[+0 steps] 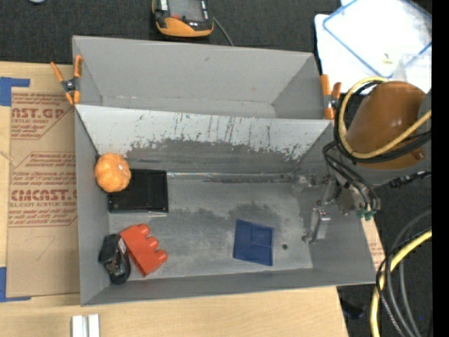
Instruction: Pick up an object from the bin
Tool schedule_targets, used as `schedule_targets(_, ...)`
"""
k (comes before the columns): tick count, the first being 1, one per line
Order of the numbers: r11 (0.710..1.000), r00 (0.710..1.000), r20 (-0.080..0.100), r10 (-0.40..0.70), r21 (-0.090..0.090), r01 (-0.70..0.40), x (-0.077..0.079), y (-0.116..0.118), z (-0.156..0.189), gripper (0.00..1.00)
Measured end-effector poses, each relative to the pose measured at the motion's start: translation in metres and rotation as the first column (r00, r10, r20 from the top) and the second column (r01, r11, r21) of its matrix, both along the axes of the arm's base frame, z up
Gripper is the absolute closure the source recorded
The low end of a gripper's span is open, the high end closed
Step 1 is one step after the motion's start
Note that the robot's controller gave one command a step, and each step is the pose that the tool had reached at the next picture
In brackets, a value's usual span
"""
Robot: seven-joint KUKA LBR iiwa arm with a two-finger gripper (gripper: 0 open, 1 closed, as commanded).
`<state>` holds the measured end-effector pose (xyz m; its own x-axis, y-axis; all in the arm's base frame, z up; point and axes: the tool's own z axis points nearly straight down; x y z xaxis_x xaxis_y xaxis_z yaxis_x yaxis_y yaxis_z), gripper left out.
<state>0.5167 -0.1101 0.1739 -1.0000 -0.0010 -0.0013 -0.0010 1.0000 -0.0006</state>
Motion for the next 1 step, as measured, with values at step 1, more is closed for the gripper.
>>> schedule_targets(1, 1.0, 1.0, 0.0, 0.0, 0.0, 0.0, 0.0, 0.0, 0.0, 0.0)
